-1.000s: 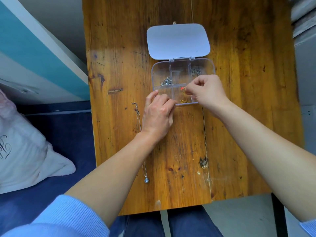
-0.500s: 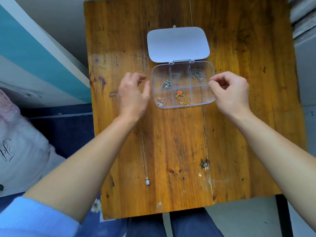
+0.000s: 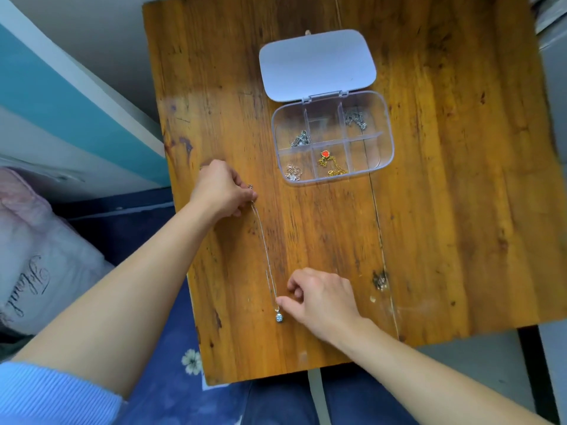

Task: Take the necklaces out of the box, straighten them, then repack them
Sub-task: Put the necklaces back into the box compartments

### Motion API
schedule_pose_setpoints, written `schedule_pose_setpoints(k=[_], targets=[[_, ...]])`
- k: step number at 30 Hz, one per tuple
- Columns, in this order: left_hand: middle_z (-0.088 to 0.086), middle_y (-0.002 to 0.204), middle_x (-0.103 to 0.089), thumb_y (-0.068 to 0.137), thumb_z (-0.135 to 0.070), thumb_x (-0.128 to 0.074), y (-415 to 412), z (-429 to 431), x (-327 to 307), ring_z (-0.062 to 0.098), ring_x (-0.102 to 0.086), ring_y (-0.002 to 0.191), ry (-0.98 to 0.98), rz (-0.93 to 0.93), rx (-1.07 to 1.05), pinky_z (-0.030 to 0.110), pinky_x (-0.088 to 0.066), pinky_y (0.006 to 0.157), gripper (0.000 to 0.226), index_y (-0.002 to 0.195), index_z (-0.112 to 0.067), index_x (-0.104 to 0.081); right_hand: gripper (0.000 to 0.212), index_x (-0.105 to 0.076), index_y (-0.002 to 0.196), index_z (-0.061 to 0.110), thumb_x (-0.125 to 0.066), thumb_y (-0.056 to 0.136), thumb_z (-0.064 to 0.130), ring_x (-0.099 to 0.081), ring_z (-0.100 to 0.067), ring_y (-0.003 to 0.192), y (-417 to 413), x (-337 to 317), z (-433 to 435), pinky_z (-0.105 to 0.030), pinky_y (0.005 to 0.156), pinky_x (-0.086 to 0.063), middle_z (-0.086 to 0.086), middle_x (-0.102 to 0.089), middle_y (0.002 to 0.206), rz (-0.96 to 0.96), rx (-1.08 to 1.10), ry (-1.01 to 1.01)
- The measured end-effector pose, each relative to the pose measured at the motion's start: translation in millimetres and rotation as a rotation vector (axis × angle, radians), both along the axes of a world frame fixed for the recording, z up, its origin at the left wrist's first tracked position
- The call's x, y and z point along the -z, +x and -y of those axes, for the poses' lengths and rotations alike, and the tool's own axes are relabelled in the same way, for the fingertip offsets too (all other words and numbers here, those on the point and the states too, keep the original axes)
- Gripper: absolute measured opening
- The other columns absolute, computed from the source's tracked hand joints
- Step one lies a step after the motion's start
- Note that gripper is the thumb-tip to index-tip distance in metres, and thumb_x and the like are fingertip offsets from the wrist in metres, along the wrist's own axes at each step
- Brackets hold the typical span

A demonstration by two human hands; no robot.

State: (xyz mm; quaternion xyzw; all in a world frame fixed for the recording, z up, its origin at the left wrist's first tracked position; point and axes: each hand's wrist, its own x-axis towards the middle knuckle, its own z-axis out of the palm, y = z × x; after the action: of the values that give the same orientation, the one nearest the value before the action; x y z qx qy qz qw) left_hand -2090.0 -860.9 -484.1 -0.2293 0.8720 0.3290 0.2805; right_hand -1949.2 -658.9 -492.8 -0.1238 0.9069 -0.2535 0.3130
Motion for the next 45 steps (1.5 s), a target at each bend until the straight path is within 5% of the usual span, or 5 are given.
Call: schedule_pose_setpoints(k=[17, 22, 30, 37, 45], targets=[[0.006, 0.066, -0.068, 0.081, -0.033, -0.075, 56, 0, 2, 0.024, -0.067, 0.066, 0.009, -0.234, -0.098, 0.046, -0.06, 0.069, 0.025, 0.067, -0.014, -0.065, 0.017, -0.061, 0.08, 0.018, -0.048, 0.085, 0.028, -0.057, -0.016, 0.068, 43, 0, -4, -0.028, 0.058, -0.042, 0.006, -0.062, 0.075, -0.038, 0.004, 0.208], [0.008, 0.07, -0.069, 0.073, -0.031, -0.082, 70, -6, 8, 0.028, -0.068, 0.071, -0.032, -0.119, 0.062, 0.046, -0.059, 0.069, 0.026, 0.07, -0.011, -0.066, 0.011, -0.059, 0.076, 0.023, -0.057, 0.083, 0.031, -0.054, -0.014, 0.068, 33, -4, -37, -0.027, 0.053, -0.032, 0.009, -0.059, 0.074, -0.118, 0.151, 0.186], [0.013, 0.071, -0.07, 0.079, -0.017, -0.072, 69, -21, 1, 0.029, -0.069, 0.071, -0.018, -0.078, 0.0, 0.045, -0.06, 0.069, 0.017, 0.07, -0.004, -0.067, 0.016, -0.062, 0.061, 0.021, -0.073, 0.068, 0.012, -0.054, -0.01, 0.056, 7, -10, -79, -0.027, 0.054, -0.046, 0.005, -0.063, 0.06, -0.003, 0.687, -0.165], [0.007, 0.06, -0.069, 0.083, 0.007, -0.062, 59, -52, -39, 0.019, -0.07, 0.054, 0.586, -0.246, -0.544, 0.024, -0.055, 0.049, 0.015, 0.075, -0.004, -0.056, 0.017, -0.073, 0.087, 0.019, -0.069, 0.083, 0.003, -0.066, -0.014, 0.066, -21, -14, -134, -0.025, 0.062, -0.053, -0.006, -0.072, 0.073, -0.045, 0.849, -0.358], [0.017, 0.075, -0.066, 0.076, 0.012, -0.069, -28, -164, -98, 0.025, -0.069, 0.064, 0.876, -0.361, -0.349, 0.028, -0.058, 0.067, 0.012, 0.083, 0.003, -0.068, 0.011, -0.071, 0.086, 0.019, -0.073, 0.081, 0.009, -0.067, -0.015, 0.067, -52, -30, -240, -0.035, 0.066, -0.053, -0.002, -0.071, 0.068, -0.121, 0.991, -0.31]])
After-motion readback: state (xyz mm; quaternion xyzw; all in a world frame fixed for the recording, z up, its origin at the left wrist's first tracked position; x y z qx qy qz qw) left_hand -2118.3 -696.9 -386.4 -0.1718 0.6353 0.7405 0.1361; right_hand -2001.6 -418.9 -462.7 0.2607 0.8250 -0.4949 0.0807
